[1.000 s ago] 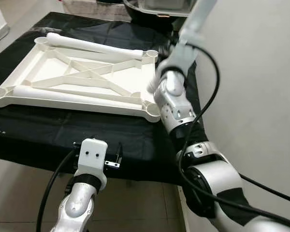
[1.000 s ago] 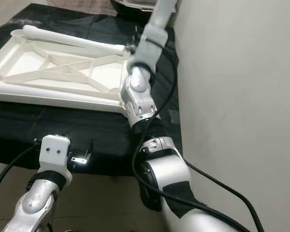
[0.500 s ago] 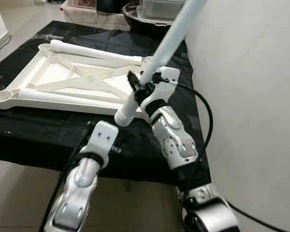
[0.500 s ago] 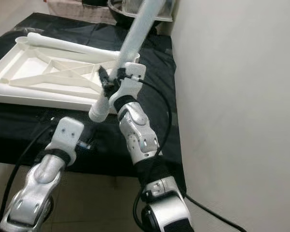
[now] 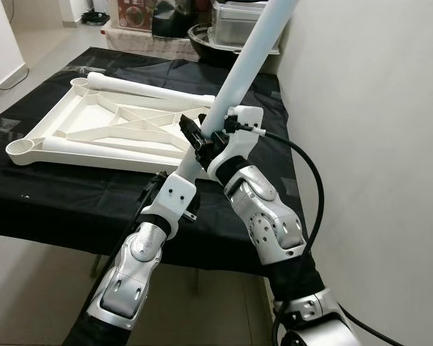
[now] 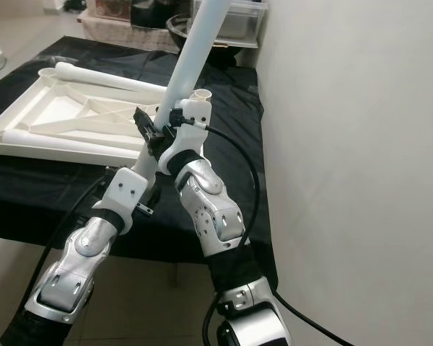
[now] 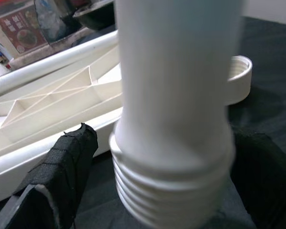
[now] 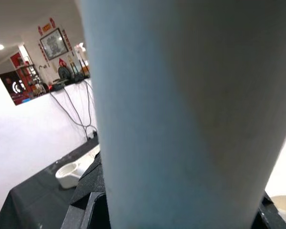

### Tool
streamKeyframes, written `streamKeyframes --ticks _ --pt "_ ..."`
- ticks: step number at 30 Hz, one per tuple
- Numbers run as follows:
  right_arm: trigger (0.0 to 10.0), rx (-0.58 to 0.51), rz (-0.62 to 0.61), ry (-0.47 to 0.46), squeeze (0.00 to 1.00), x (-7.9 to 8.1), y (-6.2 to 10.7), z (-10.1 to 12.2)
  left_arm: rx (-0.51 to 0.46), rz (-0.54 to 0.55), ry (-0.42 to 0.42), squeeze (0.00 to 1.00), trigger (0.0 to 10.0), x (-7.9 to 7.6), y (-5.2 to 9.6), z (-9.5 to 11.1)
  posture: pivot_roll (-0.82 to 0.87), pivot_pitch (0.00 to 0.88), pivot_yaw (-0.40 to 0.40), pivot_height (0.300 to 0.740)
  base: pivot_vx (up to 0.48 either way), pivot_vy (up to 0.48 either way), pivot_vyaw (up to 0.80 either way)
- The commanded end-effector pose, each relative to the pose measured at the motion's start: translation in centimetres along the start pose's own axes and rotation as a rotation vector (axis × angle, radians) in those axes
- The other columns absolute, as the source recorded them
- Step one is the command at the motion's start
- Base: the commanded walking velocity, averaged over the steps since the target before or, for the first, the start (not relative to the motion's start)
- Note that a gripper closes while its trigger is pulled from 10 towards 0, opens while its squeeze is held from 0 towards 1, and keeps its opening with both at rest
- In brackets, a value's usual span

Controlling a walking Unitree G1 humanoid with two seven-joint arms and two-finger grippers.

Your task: Building children table

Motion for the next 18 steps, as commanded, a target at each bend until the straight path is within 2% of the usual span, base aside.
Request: streamKeyframes --ticks 1,4,5,6,7,18 --pt "10.0 0.007 0.012 -0.054 0.0 0.8 0.3 -0.7 -0.002 -0.01 0.007 0.0 10.0 -0.5 -0.1 -0.1 0.2 0.049 -0.11 0.74 0.0 0.0 0.0" --pt "10.0 0.018 0.016 -0.057 0.0 0.9 0.5 -0.9 -0.002 -0.009 0.011 0.0 10.0 -0.5 -0.4 -0.2 0.2 0.048 -0.11 0.74 0.0 0.0 0.0" --pt "10.0 0.023 0.018 -0.058 0.0 1.0 0.6 -1.0 -0.006 -0.008 0.012 0.0 9.1 -0.5 -0.5 -0.2 0.2 0.047 -0.11 0.74 0.0 0.0 0.0" --pt "10.0 0.029 0.019 -0.06 0.0 1.0 0.7 -1.0 -0.011 -0.003 0.013 0.0 5.5 -0.5 -0.6 -0.2 0.2 0.047 -0.109 0.74 0.0 0.0 0.0" --pt "10.0 0.032 0.02 -0.058 0.0 1.0 0.7 -1.1 -0.008 -0.006 0.014 0.0 0.0 -0.6 -0.6 -0.3 0.19 0.047 -0.109 0.74 0.0 0.0 0.0" --pt "10.0 0.019 0.008 -0.046 0.0 0.6 0.6 -0.3 0.014 0.012 -0.003 0.0 0.0 -0.4 -0.4 -1.3 0.19 0.048 -0.107 0.74 0.0 0.0 0.0"
Point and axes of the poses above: a point about 5 cm out from each wrist's last joint towards the gripper, its own y axis pointing back from the gripper into the wrist, its own z axis along the axis of the wrist's last joint, x = y × z, the point moved 5 cm from there along -y, pointing out of the wrist towards the gripper
